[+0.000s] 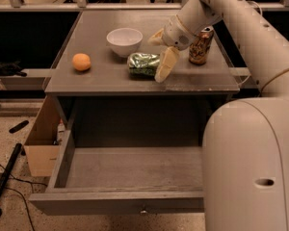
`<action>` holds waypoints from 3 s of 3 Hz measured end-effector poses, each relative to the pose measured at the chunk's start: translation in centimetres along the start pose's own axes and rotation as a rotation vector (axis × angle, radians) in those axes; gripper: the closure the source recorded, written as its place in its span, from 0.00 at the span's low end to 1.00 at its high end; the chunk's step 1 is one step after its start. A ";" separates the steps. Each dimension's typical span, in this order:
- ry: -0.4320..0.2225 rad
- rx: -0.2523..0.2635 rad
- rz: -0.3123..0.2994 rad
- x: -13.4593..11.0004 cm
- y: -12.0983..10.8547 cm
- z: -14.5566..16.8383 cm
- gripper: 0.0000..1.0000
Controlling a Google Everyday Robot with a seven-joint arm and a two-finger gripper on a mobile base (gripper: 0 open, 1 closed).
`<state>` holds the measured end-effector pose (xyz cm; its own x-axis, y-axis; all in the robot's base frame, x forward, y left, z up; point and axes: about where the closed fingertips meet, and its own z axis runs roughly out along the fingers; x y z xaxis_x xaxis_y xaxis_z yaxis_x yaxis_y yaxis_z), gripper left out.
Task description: Place green can into top drawer
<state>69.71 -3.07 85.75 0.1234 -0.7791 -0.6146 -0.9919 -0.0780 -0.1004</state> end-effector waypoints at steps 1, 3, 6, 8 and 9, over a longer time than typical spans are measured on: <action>-0.011 -0.012 0.014 0.8 0.0 0.6 0.03; -0.011 -0.012 0.014 0.8 0.0 0.6 0.57; -0.011 -0.012 0.014 0.8 0.0 0.6 1.00; -0.019 0.041 0.022 1.1 4.0 -3.8 1.00; -0.028 0.075 0.036 1.8 8.3 -7.0 1.00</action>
Offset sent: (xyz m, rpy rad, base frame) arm 0.0008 -0.0024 -0.0086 0.0091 0.0173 -0.0024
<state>61.54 -9.49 89.25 0.0892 -0.7631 -0.6402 -0.9908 -0.0023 -0.1353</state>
